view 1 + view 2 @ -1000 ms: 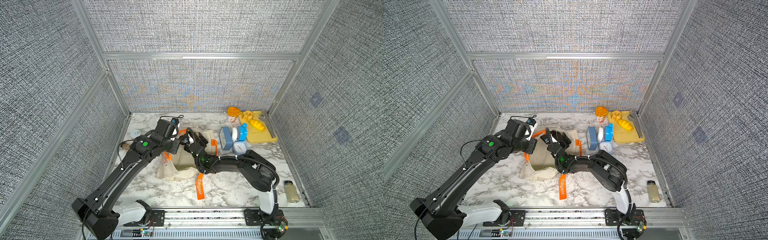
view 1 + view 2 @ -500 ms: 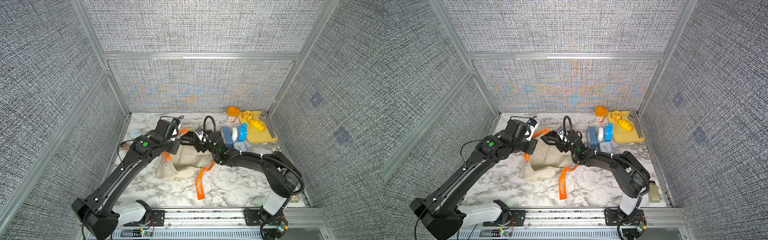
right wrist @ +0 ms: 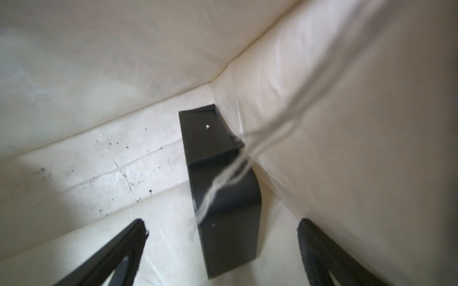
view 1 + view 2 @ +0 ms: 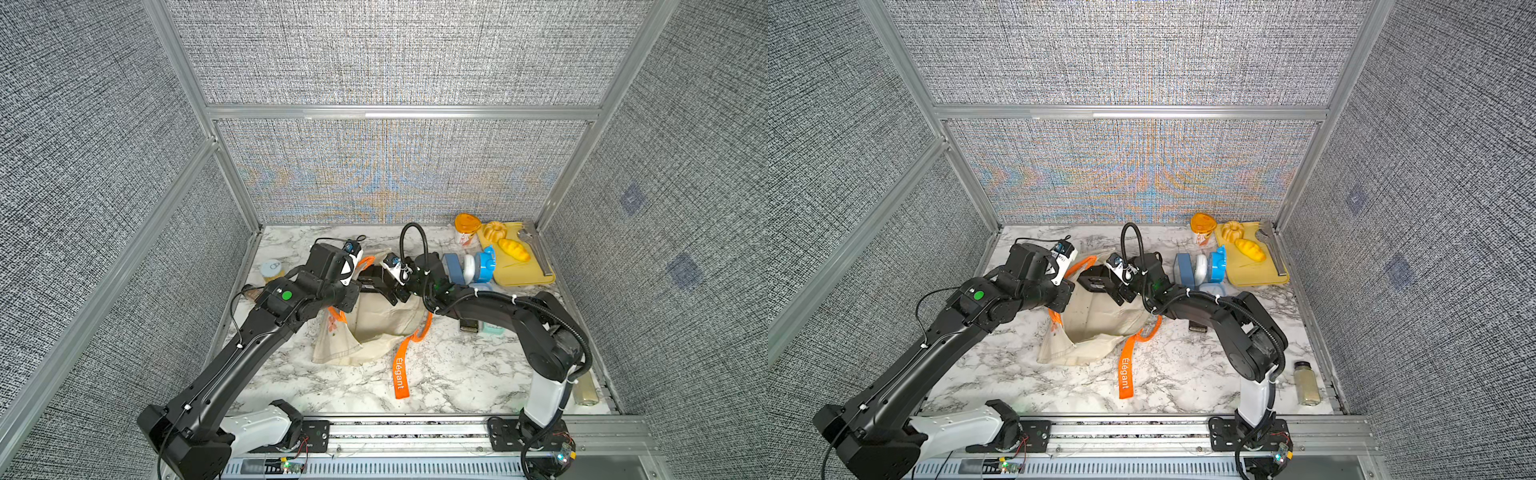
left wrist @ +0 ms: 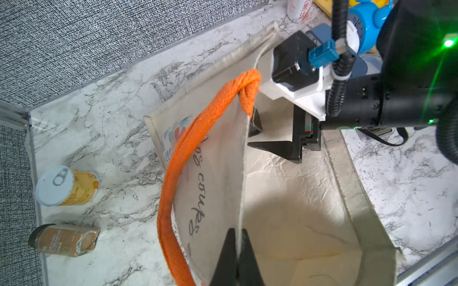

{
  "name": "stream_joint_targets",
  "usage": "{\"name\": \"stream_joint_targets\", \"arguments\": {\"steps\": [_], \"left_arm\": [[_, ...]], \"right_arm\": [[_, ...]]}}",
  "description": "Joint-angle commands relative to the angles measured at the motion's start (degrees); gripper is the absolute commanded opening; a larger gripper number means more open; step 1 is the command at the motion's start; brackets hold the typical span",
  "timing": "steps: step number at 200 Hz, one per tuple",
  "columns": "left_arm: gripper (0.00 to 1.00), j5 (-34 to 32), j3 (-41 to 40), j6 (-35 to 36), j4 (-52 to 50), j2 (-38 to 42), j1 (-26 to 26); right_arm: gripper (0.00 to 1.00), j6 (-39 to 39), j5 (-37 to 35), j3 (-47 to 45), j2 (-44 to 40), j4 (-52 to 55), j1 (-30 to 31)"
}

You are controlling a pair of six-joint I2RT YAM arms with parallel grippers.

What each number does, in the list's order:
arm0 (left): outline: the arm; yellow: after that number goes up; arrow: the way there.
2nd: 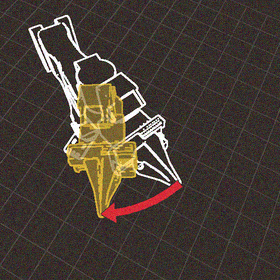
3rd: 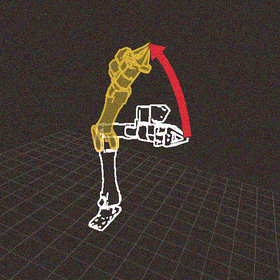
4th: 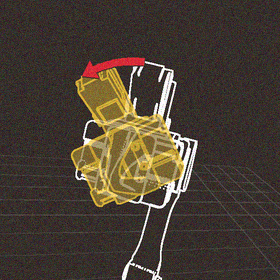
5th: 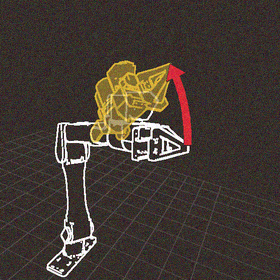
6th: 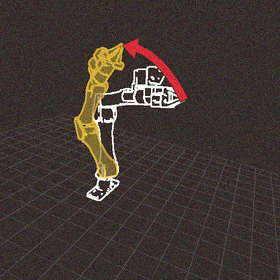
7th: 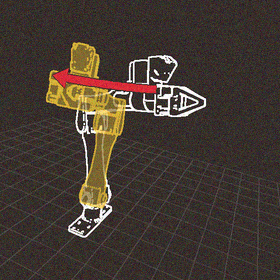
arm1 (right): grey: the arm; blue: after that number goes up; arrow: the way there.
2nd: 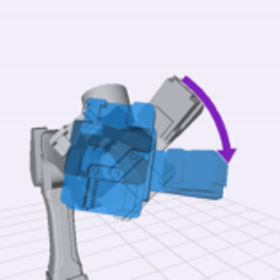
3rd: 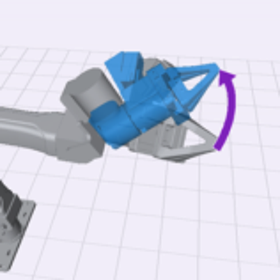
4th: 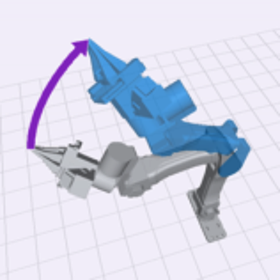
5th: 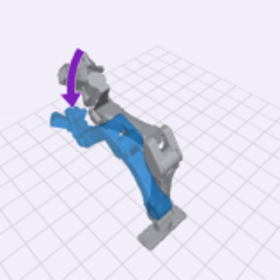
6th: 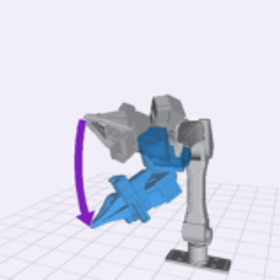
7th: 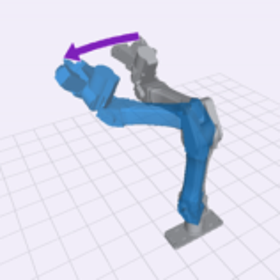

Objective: Take the alarm clock out of the canvas bag
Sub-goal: Adjust the alarm at the canvas bag, then pick up the alarm from the canvas bag, then place the canvas bag at the center of the board.

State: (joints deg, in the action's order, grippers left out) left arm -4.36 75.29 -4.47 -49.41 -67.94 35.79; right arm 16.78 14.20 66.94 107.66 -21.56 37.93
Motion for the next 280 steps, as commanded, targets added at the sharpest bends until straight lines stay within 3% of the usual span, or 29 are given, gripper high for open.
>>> {"name": "stream_joint_targets", "arguments": {"steps": [1, 78, 116, 162, 194, 280], "left_arm": [[0.0, 1.0, -0.7, 0.8, 2.7, 0.3, -0.1], [0.0, 1.0, -2.5, 1.7, 5.1, 0.9, -0.1], [0.0, 0.8, -3.3, 1.6, 5.9, 0.9, -0.1], [0.0, 0.2, -3.4, 0.7, 6.2, 0.3, -0.6], [0.0, 0.3, -3.1, -0.7, 6.3, -0.2, -1.2], [0.0, -8.0, -1.9, -4.1, 4.0, 1.7, -5.9]], "right_arm": [[0.99, 1.1, 5.3, 2.3, 1.5, 1.5, -0.6], [0.97, 1.5, 9.2, 9.5, 8.5, 4.5, -0.8], [0.81, 1.8, 12.4, 12.8, 10.9, 7.5, -0.9], [0.53, 0.7, 12.1, 11.1, 9.0, 7.9, -0.7], [0.4, -0.3, 10.2, 9.0, 7.2, 7.4, -0.2], [0.28, -7.6, 8.7, 8.1, -4.0, 9.2, 0.3]]}}
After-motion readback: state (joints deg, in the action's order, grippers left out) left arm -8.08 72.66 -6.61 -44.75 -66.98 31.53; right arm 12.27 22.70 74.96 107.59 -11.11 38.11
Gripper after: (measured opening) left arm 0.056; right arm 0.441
